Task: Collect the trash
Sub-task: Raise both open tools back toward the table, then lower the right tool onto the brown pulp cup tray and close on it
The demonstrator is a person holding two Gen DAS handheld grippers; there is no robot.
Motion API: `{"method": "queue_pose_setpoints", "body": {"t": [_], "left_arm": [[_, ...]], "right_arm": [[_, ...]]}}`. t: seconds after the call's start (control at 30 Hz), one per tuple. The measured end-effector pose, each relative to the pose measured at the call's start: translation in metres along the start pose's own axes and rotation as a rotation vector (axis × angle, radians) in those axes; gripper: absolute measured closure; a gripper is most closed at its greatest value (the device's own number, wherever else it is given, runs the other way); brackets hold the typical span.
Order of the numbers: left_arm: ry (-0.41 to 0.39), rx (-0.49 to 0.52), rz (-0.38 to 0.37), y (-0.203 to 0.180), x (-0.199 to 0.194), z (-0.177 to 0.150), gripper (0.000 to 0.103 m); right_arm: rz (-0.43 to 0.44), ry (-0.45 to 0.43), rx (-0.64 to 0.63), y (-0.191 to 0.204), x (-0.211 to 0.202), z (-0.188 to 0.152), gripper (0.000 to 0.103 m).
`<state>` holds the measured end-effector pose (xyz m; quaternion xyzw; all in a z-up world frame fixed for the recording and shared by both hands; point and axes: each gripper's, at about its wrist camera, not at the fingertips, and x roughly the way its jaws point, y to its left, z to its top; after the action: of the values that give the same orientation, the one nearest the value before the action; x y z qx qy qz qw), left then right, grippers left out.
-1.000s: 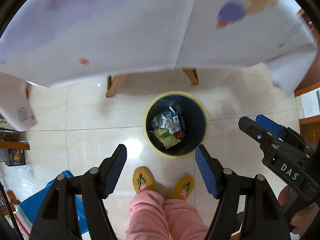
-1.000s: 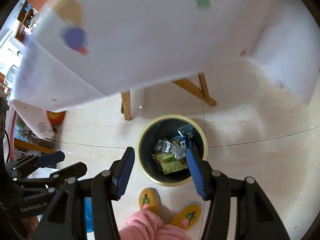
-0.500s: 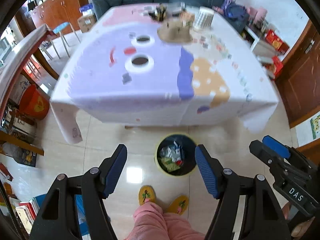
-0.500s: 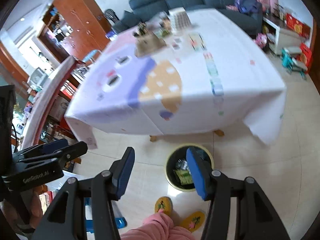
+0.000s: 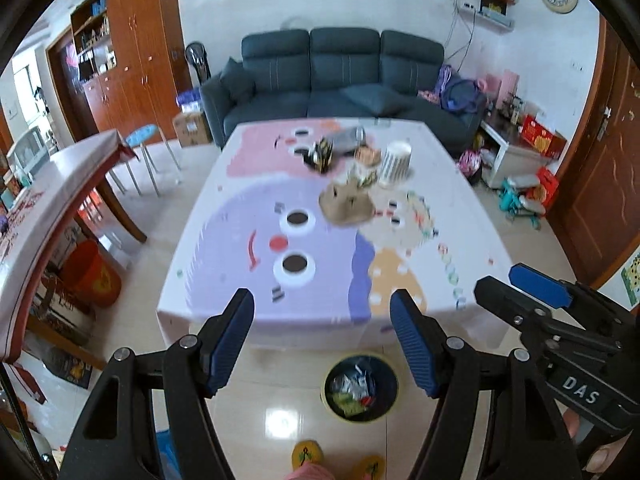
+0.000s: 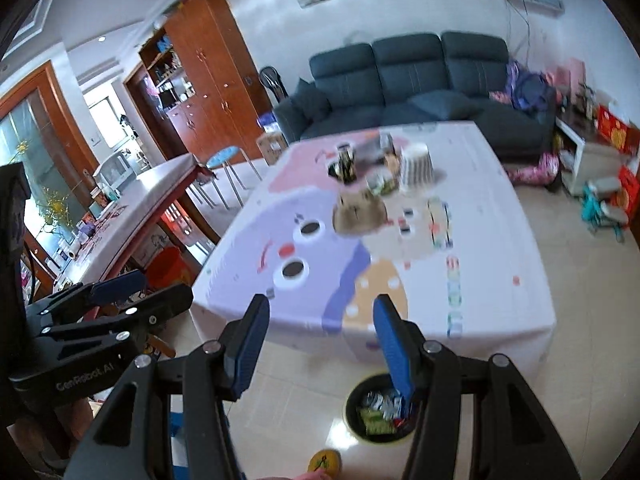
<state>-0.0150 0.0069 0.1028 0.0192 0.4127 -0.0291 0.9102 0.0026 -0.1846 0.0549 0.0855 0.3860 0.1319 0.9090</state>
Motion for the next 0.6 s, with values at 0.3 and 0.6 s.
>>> {"method": "queue_pose_setpoints", "body": {"t": [0.3,0.6], "left_arm": [[-0.001,-0.042,-0.043,0.006,0.02,0.042,0.034],[0.026,-0.011,-0.085,0.024,0.101,0.091,0.034]], "right_arm": [[-0.018,-0.001,-0.007,-0.009,0.019,0.039,0.048],[-0.068,0.066,0.044,-0.025,0.093,0.07,0.048]]}}
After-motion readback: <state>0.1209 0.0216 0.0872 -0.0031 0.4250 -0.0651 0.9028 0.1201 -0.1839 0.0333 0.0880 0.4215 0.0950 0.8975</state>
